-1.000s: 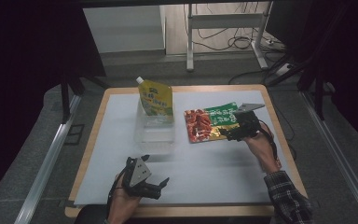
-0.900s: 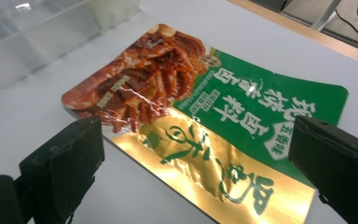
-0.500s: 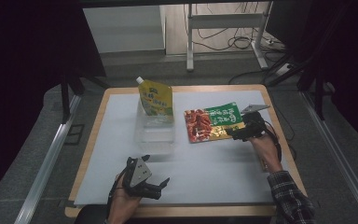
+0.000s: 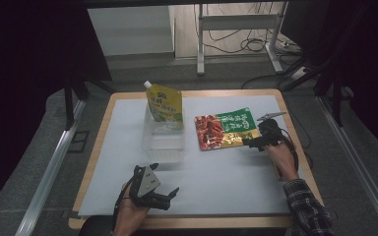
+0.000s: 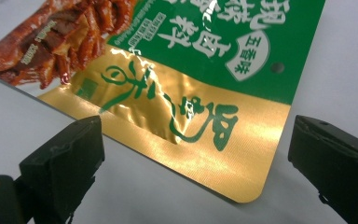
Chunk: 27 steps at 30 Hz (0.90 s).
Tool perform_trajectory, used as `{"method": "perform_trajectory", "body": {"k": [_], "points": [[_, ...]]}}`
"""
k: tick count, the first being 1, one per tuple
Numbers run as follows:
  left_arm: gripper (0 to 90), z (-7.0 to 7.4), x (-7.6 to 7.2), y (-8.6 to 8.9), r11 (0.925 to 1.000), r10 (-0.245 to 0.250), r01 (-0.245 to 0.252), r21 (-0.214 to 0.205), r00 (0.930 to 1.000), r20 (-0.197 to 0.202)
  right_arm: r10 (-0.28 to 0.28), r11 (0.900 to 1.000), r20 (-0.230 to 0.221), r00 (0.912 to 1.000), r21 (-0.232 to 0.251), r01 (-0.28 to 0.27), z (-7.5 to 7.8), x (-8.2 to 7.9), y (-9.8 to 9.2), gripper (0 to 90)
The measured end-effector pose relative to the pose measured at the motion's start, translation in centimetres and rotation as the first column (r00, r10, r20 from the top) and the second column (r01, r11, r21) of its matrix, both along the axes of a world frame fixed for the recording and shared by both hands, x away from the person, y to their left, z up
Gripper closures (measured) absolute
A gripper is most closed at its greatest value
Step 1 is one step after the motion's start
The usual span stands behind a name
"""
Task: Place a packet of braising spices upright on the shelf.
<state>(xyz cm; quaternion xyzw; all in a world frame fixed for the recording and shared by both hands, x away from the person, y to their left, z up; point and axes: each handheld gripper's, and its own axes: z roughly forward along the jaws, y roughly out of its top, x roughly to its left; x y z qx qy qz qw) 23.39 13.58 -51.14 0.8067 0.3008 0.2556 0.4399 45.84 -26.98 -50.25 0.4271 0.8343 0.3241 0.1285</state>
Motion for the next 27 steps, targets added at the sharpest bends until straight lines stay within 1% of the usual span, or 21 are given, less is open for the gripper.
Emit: {"method": "perform_trajectory", "body": {"k": [1,2,4,5,11,16,18,21,24,26,27], "points": [[0.0,0.0,0.0,0.0,1.0000,0.000,0.000,-0.001,1.0000,0.000,-0.003,1.0000,-0.004,1.0000,-0.002,0.003,-0.1,0.0,0.0,3.5],[0.0,0.0,0.0,0.0,1.0000,-0.001,0.001,-0.001,1.0000,0.000,-0.013,0.9999,-0.022,0.9997,-0.005,0.013,-0.2,0.1,-0.1,3.5],[0.0,0.0,0.0,0.0,1.0000,-0.002,0.002,-0.001,1.0000,0.000,-0.020,0.9998,-0.037,0.9991,0.002,0.020,-0.4,0.2,-0.2,3.5],[0.0,0.0,0.0,0.0,1.0000,-0.002,0.002,0.000,1.0000,0.000,-0.032,0.9995,-0.045,0.9985,0.005,0.032,-0.5,0.3,-0.2,3.5],[0.0,0.0,0.0,0.0,1.0000,-0.003,0.003,0.000,1.0000,0.001,-0.043,0.9989,-0.093,0.9947,0.011,0.045,-1.1,0.6,-0.3,3.8],[0.0,0.0,0.0,0.0,1.0000,-0.005,0.005,0.002,1.0000,0.002,-0.038,0.9984,-0.103,0.9940,0.039,0.042,-1.1,0.6,-0.4,3.6],[0.0,0.0,0.0,0.0,1.0000,-0.005,0.005,0.002,1.0000,0.002,-0.025,0.9973,-0.113,0.9933,0.066,0.032,-1.0,0.6,-0.4,3.5],[0.0,0.0,0.0,-0.1,1.0000,-0.005,0.005,0.003,1.0000,0.003,-0.016,0.9954,-0.124,0.9921,0.092,0.027,-1.0,0.6,-0.3,3.7],[0.0,0.0,0.0,-0.1,1.0000,-0.005,0.005,0.003,1.0000,0.003,-0.001,0.9939,-0.123,0.9924,0.109,0.014,-0.9,0.6,-0.1,4.5],[0.0,0.0,0.0,0.0,1.0000,-0.005,0.005,0.004,1.0000,0.004,0.013,0.9939,-0.117,0.9930,0.110,0.000,-0.8,0.6,0.1,5.1],[0.0,0.0,0.0,-0.1,1.0000,-0.006,0.006,0.004,1.0000,0.004,0.018,0.9928,-0.111,0.9936,0.120,-0.004,-0.7,0.5,0.3,5.2]]}}
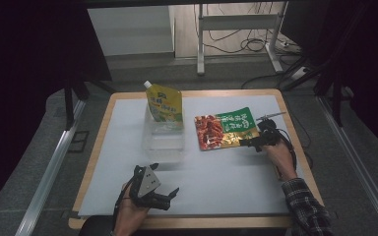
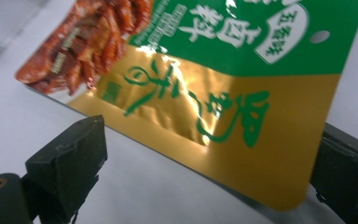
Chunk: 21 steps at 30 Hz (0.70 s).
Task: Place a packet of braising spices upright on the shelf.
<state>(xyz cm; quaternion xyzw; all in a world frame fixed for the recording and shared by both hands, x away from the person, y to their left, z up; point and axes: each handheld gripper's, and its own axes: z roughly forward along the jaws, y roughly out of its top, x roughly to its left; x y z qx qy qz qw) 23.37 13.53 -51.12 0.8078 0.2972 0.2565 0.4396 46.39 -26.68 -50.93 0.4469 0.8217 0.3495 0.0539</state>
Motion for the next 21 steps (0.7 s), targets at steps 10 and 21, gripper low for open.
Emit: {"method": "perform_trajectory", "body": {"k": [10,21], "points": [[0.0,0.0,0.0,0.0,1.0000,0.000,0.000,0.003,1.0000,0.005,-0.051,0.9986,0.006,0.9987,0.017,0.051,-0.1,0.5,1.6,3.2],[0.0,0.1,0.0,0.1,0.9999,0.005,-0.006,0.008,0.9999,0.010,-0.142,0.9898,0.056,0.9883,0.019,0.141,0.5,1.1,1.3,50.4]]}}
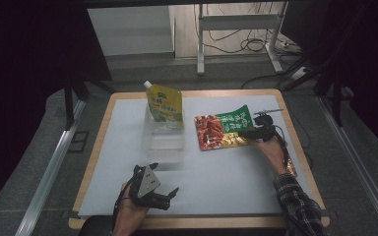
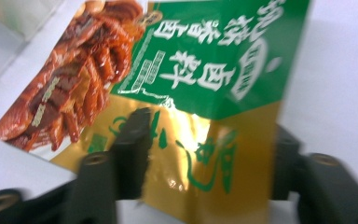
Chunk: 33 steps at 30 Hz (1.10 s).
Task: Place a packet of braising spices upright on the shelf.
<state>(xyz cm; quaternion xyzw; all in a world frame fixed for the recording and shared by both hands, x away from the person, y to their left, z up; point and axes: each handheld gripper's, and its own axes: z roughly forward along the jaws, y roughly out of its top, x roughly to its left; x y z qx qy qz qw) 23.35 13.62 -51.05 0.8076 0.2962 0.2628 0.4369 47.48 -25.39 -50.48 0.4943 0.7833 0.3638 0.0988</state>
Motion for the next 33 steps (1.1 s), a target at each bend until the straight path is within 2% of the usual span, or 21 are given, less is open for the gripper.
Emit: {"method": "perform_trajectory", "body": {"k": [4,10,17,22,26,33], "points": [[0.0,0.0,0.0,0.0,1.0000,0.001,-0.001,0.002,1.0000,0.001,-0.017,0.9996,0.025,0.9995,-0.024,0.018,0.0,0.0,0.0,69.8],[0.0,0.0,0.0,0.0,1.0000,-0.002,0.002,0.010,1.0000,0.002,-0.019,0.9987,0.040,0.9990,-0.046,0.021,0.1,-0.1,0.2,87.1],[0.0,0.0,0.0,0.0,1.0000,-0.001,0.001,0.008,1.0000,0.005,-0.010,0.9988,0.070,0.9975,-0.048,0.013,1.4,-0.5,0.5,88.8],[0.0,0.0,-0.1,0.0,1.0000,-0.001,0.001,0.004,1.0000,0.007,-0.009,1.0000,0.088,0.9961,0.003,0.008,2.8,-0.7,0.4,88.7],[0.0,0.1,-0.1,0.0,1.0000,0.003,-0.003,0.003,1.0000,0.008,0.023,0.9997,0.130,0.9913,-0.001,-0.023,3.7,-1.2,0.7,88.7],[0.0,0.2,0.0,0.3,0.9997,0.021,-0.020,-0.013,0.9997,0.010,0.050,0.9981,0.188,0.9809,0.025,-0.056,5.6,-1.8,1.3,88.8]]}}
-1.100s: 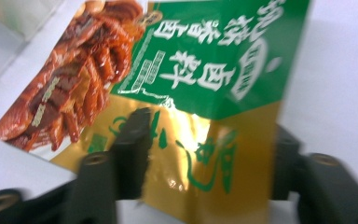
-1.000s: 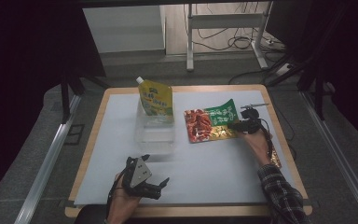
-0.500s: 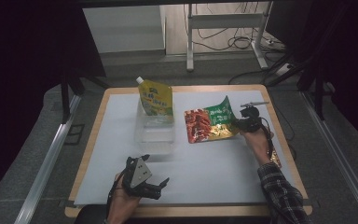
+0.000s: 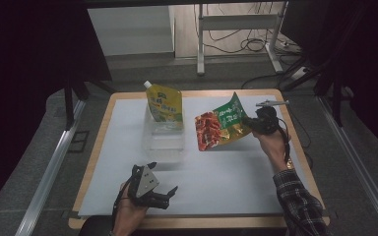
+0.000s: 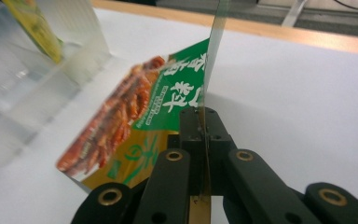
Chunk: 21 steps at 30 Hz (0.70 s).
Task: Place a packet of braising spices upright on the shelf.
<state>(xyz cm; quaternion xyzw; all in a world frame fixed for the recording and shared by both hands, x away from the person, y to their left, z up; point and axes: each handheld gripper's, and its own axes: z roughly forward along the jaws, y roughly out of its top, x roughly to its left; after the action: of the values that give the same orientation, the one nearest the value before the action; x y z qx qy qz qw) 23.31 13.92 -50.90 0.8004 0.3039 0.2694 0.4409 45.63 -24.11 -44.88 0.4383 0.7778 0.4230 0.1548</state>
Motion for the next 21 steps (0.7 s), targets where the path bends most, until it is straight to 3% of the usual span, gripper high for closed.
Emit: {"method": "perform_trajectory", "body": {"k": [9,13,21], "points": [[0.0,0.0,0.0,0.1,1.0000,0.001,-0.001,-0.003,1.0000,0.001,0.037,0.9986,0.023,0.9991,0.036,-0.038,2.3,0.0,1.3,88.8],[0.0,0.1,0.0,0.2,0.9999,-0.004,0.004,0.011,1.0000,0.001,0.055,0.9978,0.039,0.9977,0.034,-0.056,3.6,0.0,2.1,88.9],[0.0,0.1,0.0,0.2,1.0000,-0.003,0.003,-0.003,1.0000,0.007,0.119,0.9925,0.078,0.9898,0.017,-0.121,6.1,-0.3,3.9,89.1]]}}
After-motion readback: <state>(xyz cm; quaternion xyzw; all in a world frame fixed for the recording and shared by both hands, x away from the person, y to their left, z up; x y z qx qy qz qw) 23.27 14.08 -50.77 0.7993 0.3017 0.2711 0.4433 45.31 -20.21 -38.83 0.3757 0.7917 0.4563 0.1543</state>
